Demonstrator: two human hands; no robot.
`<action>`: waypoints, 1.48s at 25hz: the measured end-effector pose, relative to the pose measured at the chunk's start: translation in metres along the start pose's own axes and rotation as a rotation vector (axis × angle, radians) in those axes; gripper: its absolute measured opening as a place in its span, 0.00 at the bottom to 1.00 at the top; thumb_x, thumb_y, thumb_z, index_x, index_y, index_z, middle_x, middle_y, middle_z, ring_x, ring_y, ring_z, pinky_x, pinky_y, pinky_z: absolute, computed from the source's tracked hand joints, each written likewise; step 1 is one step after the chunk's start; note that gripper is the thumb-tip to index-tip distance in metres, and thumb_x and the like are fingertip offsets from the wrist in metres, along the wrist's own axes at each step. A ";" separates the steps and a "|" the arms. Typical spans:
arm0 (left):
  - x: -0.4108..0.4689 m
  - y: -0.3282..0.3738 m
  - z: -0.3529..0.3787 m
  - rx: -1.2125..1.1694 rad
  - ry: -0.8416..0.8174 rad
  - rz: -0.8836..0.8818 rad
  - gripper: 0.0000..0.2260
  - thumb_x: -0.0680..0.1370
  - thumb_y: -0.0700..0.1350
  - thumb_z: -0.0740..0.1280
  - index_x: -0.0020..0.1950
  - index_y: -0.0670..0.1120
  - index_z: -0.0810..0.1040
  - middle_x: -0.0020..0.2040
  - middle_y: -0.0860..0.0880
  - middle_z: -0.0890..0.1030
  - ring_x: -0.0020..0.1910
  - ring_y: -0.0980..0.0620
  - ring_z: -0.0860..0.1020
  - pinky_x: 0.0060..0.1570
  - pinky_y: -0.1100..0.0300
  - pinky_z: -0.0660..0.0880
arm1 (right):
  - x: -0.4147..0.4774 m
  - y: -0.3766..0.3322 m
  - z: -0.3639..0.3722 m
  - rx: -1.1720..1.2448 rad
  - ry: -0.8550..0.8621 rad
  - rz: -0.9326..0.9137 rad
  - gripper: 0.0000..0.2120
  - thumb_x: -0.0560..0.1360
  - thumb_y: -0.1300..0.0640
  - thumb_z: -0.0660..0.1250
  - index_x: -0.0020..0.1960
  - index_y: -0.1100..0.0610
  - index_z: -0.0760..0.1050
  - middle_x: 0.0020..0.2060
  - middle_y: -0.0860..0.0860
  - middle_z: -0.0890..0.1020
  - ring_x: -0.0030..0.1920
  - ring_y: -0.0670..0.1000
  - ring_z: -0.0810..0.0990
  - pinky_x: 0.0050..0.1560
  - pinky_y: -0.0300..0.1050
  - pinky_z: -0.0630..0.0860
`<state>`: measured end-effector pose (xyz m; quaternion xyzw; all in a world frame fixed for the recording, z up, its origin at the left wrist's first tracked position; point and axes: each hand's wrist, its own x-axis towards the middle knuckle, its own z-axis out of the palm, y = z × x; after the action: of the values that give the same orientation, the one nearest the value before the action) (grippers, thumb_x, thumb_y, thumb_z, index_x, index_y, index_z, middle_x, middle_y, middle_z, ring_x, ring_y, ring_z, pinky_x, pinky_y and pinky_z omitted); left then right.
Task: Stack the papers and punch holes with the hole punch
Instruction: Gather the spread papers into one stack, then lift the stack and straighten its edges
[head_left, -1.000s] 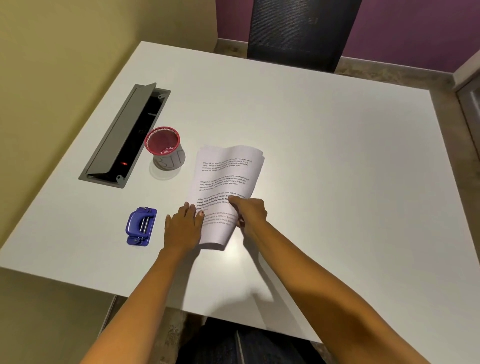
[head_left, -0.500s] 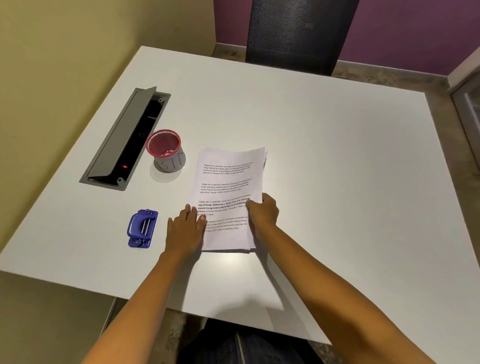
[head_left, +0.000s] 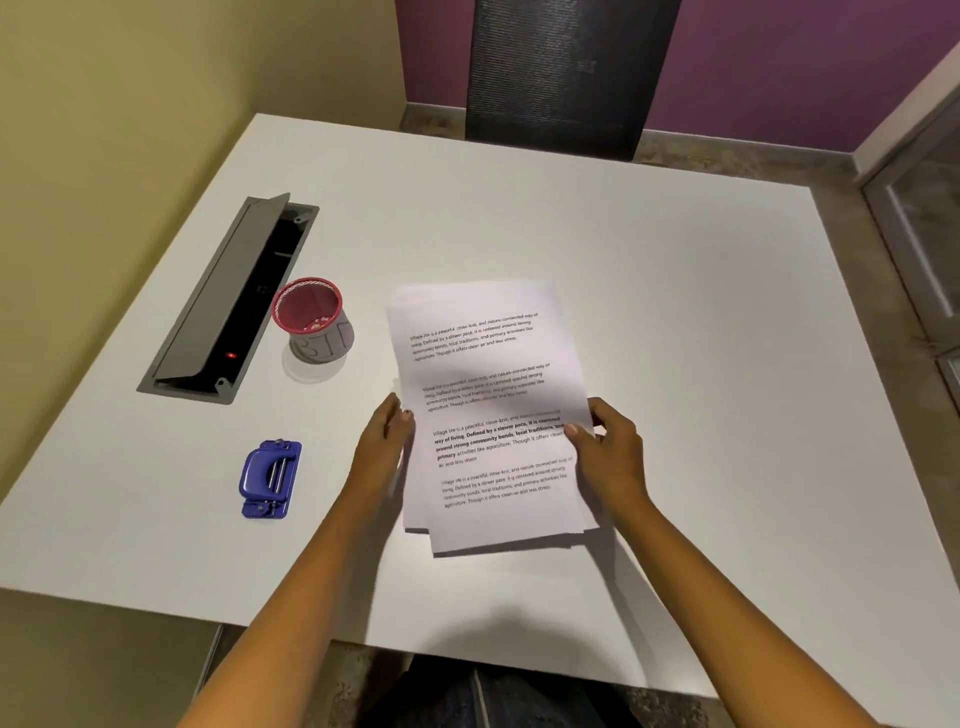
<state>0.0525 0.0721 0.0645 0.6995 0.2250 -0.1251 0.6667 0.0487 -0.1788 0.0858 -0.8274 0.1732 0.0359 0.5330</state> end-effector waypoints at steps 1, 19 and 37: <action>-0.001 0.006 0.004 -0.083 -0.068 0.030 0.17 0.82 0.46 0.59 0.71 0.47 0.69 0.68 0.48 0.77 0.64 0.50 0.77 0.60 0.58 0.75 | -0.001 0.001 -0.006 0.021 -0.014 0.003 0.09 0.75 0.63 0.66 0.48 0.49 0.77 0.42 0.41 0.82 0.44 0.50 0.82 0.43 0.37 0.76; -0.029 0.071 0.084 0.020 0.183 0.616 0.04 0.79 0.59 0.59 0.51 0.64 0.72 0.44 0.63 0.80 0.44 0.63 0.79 0.42 0.70 0.75 | -0.020 -0.023 -0.039 0.312 0.157 -0.176 0.27 0.79 0.66 0.61 0.58 0.32 0.64 0.51 0.26 0.76 0.54 0.32 0.76 0.49 0.25 0.74; -0.046 0.041 0.102 0.005 0.328 0.487 0.13 0.82 0.43 0.56 0.41 0.57 0.70 0.37 0.63 0.76 0.35 0.63 0.72 0.33 0.72 0.66 | -0.025 -0.008 -0.041 0.387 0.237 -0.136 0.22 0.80 0.64 0.59 0.51 0.34 0.71 0.48 0.32 0.80 0.50 0.37 0.78 0.48 0.30 0.74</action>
<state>0.0449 -0.0359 0.1140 0.7453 0.1549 0.1526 0.6302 0.0226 -0.2061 0.1159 -0.7180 0.1822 -0.1314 0.6588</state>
